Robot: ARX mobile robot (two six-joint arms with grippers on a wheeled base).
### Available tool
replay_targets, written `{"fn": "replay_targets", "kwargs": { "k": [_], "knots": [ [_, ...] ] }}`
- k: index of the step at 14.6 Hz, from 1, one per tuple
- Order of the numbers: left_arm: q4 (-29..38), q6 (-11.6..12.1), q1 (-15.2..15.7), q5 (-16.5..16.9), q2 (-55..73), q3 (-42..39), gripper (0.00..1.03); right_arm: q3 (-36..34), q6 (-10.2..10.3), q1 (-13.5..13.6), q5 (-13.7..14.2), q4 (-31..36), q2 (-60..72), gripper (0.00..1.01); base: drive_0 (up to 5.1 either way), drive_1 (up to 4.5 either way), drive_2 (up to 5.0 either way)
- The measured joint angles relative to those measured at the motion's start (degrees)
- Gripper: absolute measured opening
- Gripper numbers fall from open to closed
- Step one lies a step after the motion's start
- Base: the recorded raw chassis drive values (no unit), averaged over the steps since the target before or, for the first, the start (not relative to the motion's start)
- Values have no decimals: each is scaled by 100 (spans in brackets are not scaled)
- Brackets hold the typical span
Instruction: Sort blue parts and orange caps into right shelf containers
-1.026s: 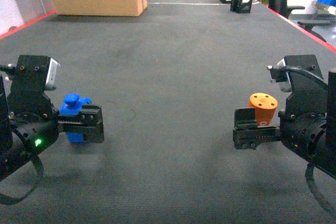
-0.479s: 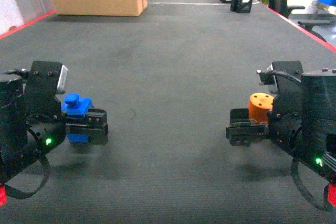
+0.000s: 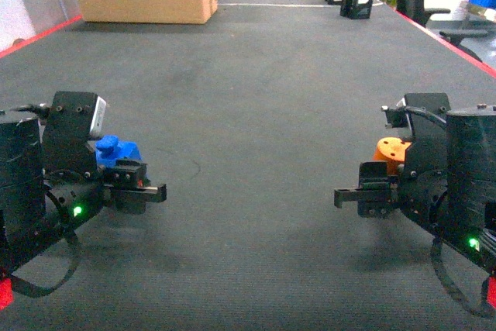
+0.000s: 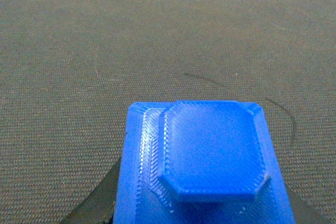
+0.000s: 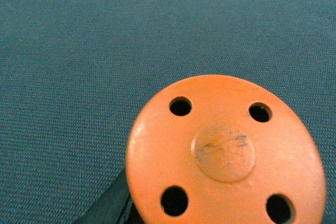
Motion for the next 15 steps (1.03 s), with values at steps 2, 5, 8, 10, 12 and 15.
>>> {"fn": "replay_targets", "kwargs": {
  "k": [2, 5, 8, 10, 12, 15],
  "knots": [
    [398, -96, 44, -68, -278, -352, 43, -428, -2, -13, 15, 286, -354, 45, 0, 0, 0],
    [887, -116, 431, -398, -2481, -1641, 43, -1921, -345, -396, 57, 332, -3042, 45, 0, 0, 0],
    [125, -87, 463, -763, -4717, -2544, 43, -2660, -557, -625, 168, -706, -5521, 45, 0, 0, 0],
    [-931, 33, 339, -1029, -6520, -2905, 43, -2914, -557, -809, 319, -1718, -7405, 45, 0, 0, 0],
    [-2564, 160, 181, -1204, -8918, -2959, 43, -3132, -721, -824, 535, -2931, -9427, 45, 0, 0, 0],
    [-3318, 157, 289, -920, -9263, -2852, 43, -3045, -793, -907, 326, -3447, -9652, 45, 0, 0, 0]
  ]
}}
